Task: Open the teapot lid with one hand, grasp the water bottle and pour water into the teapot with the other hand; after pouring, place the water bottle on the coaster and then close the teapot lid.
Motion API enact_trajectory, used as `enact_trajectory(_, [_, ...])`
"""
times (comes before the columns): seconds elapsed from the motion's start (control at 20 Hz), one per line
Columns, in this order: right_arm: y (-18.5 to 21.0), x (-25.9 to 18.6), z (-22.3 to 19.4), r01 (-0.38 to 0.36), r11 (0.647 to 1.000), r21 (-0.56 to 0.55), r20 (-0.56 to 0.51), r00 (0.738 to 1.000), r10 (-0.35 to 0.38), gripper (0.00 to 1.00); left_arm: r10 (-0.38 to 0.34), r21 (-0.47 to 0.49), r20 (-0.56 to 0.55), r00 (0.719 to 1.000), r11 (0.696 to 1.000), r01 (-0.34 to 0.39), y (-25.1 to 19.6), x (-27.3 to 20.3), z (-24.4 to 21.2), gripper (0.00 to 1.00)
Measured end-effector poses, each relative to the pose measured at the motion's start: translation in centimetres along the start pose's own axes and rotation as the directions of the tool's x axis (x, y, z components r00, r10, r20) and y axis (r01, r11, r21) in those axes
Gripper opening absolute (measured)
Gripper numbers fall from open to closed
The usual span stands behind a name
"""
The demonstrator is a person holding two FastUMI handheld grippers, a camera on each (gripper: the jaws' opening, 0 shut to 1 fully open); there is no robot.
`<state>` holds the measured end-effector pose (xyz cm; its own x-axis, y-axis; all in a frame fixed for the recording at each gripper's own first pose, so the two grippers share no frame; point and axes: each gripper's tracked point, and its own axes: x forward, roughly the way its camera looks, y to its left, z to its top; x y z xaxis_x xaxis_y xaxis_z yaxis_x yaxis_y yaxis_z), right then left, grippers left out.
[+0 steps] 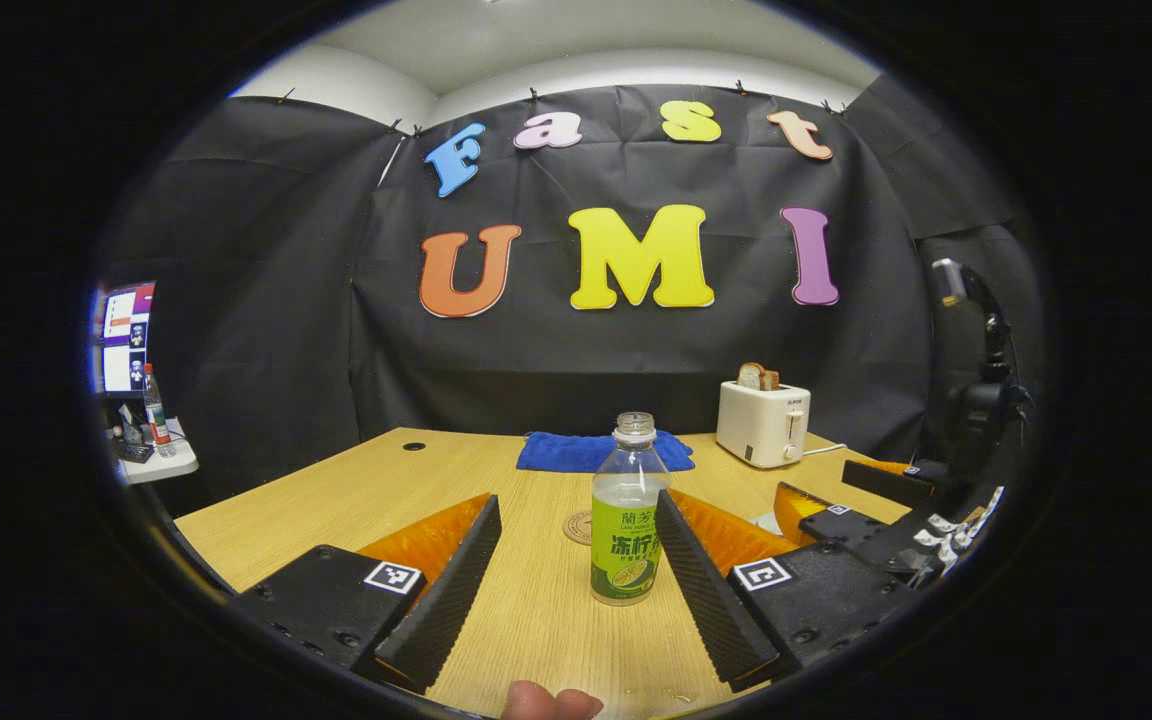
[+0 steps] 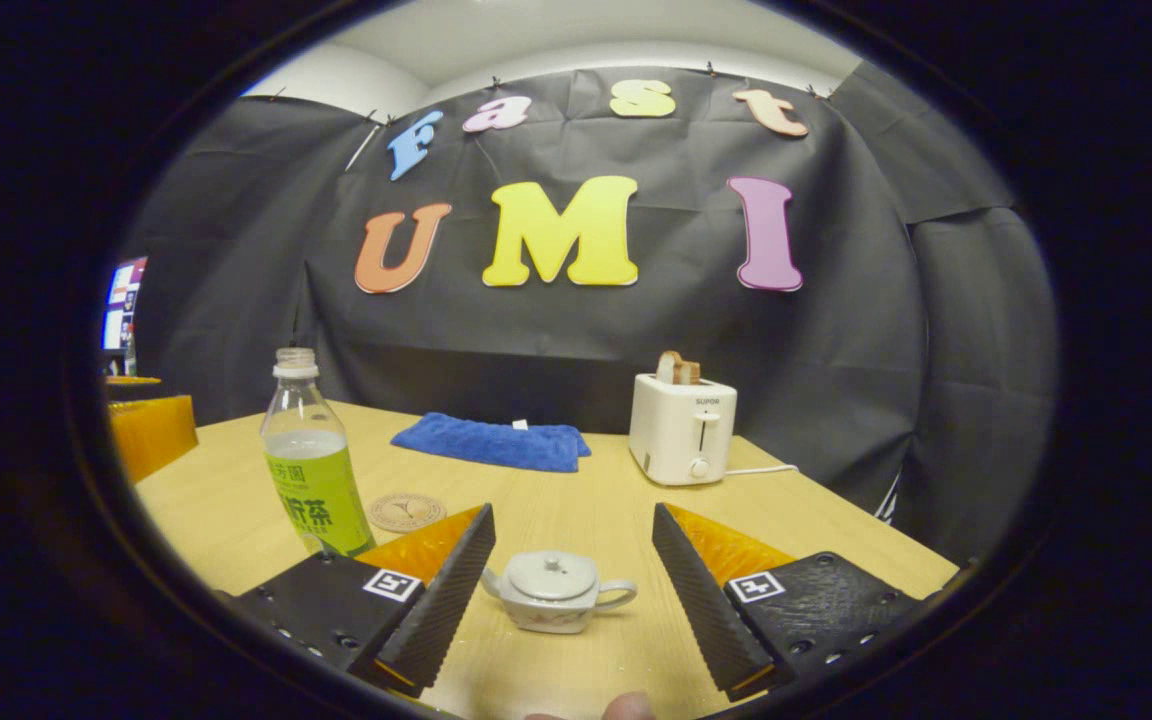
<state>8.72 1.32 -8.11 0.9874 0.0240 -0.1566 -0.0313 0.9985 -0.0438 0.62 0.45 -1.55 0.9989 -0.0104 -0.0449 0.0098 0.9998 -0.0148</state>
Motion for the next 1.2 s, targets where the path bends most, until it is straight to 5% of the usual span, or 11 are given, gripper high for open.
enact_trajectory(0.15, [0.4,1.3,-1.0,-0.003,1.0,0.017,-0.033,0.999,0.004,0.95,0.002,-0.001,-0.002,1.0,1.0,-0.002,0.3,0.1,0.0,0.97])
enact_trajectory(0.45, [1.6,2.8,-2.5,-0.012,1.0,0.017,-0.095,0.995,0.013,0.59,0.006,-0.002,-0.004,1.0,1.0,-0.006,0.6,0.2,0.1,0.97])
enact_trajectory(0.6, [1.2,3.3,-3.1,0.0,1.0,0.015,-0.12,0.993,0.002,0.3,0.008,-0.004,-0.005,1.0,1.0,-0.008,0.9,0.2,0.0,0.97])
enact_trajectory(0.65, [1.3,3.3,-3.2,-0.003,1.0,0.02,-0.127,0.992,0.006,0.37,0.009,-0.005,-0.005,1.0,1.0,-0.009,0.9,0.1,0.0,0.97])
enact_trajectory(0.7, [1.0,3.8,-3.3,0.013,1.0,0.018,-0.121,0.993,-0.01,0.31,0.009,-0.008,-0.006,1.0,1.0,-0.009,1.0,0.3,0.0,0.97])
enact_trajectory(0.8, [1.5,3.4,-3.4,0.002,1.0,0.004,-0.133,0.991,-0.002,0.07,0.007,-0.008,-0.01,1.0,1.0,-0.007,0.9,0.4,-0.1,0.97])
enact_trajectory(1.0, [1.3,4.7,-3.4,-0.013,1.0,0.0,-0.134,0.991,0.013,0.11,0.0,-0.02,-0.015,1.0,1.0,-0.001,0.8,0.4,-0.3,0.97])
enact_trajectory(1.05, [1.5,3.5,-3.2,-0.02,1.0,-0.004,-0.134,0.991,0.02,0.0,0.0,-0.026,-0.019,1.0,1.0,-0.001,0.8,0.4,-0.5,0.97])
enact_trajectory(1.2, [1.6,3.6,-2.7,-0.041,0.999,0.014,-0.122,0.992,0.043,0.0,-0.007,-0.021,-0.036,0.999,1.0,0.007,0.5,0.9,-1.3,0.98])
